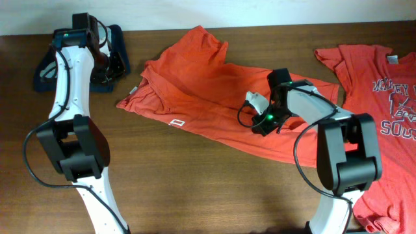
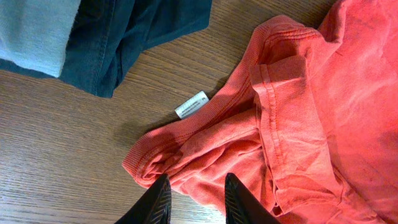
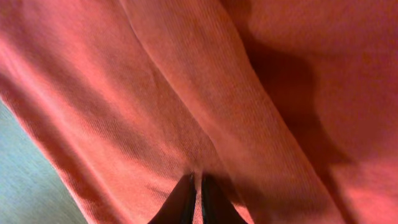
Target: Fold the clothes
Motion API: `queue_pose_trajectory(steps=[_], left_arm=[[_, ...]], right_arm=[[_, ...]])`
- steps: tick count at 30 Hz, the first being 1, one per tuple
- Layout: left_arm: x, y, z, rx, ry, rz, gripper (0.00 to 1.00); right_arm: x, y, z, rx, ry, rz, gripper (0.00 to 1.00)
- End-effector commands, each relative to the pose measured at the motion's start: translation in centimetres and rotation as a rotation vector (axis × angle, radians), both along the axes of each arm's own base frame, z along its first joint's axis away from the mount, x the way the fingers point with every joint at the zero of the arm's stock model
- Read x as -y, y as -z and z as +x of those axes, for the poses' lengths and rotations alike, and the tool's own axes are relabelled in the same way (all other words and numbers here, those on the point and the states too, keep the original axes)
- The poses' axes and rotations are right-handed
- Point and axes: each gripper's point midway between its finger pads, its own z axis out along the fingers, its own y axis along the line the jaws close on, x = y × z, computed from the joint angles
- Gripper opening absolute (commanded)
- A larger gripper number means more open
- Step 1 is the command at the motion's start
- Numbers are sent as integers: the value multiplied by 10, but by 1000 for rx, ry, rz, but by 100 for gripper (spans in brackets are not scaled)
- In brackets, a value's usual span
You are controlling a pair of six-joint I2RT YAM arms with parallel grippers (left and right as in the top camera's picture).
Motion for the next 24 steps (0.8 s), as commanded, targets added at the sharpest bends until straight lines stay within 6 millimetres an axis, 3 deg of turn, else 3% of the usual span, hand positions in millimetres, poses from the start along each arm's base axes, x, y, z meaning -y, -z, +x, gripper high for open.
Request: queue_pose_trajectory(steps=[1, 10, 17, 19, 22, 24], left_arm=[[0, -20, 2, 43, 7, 14, 29], [0, -20, 1, 43, 8, 14, 29], [0, -20, 1, 42, 7, 14, 29], [0, -20, 1, 43, 7, 14, 29], [0, -20, 1, 42, 7, 14, 30], [0, -20, 1, 42, 8, 14, 41]], right_arm=[[5, 3, 12, 43, -10, -45, 11], [22, -27, 64, 203, 26, -167, 12], [59, -37, 102, 338, 217, -362, 15], [55, -45, 102, 331, 226, -340, 11], [39, -63, 86, 256, 196, -252, 10], [36, -73, 73, 200, 184, -236, 10]])
